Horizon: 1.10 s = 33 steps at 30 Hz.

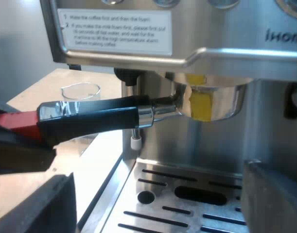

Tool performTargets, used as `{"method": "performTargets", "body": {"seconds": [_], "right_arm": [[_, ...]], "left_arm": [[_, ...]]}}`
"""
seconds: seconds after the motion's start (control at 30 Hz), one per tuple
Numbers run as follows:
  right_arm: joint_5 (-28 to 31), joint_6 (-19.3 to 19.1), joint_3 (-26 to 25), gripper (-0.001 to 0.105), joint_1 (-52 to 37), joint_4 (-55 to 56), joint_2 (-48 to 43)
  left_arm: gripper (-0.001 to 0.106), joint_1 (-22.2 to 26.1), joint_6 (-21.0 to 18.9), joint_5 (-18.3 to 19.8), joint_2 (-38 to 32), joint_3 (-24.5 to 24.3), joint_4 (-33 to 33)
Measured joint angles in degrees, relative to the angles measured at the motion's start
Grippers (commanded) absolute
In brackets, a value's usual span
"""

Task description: Put the handle in the coffee machine

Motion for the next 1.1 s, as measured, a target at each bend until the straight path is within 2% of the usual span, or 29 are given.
{"method": "performTargets", "body": {"seconds": [0.17,1.1], "right_arm": [[2.0,-0.1,0.0,0.071,0.0,-3.2,1.8],[2.2,-0.1,0.0,0.071,0.0,-3.6,1.7]], "left_arm": [[0.000,0.0,0.0,0.3,0.2,0.2,-1.8],[0.000,0.0,0.0,0.3,0.6,0.6,-6.1]]}}
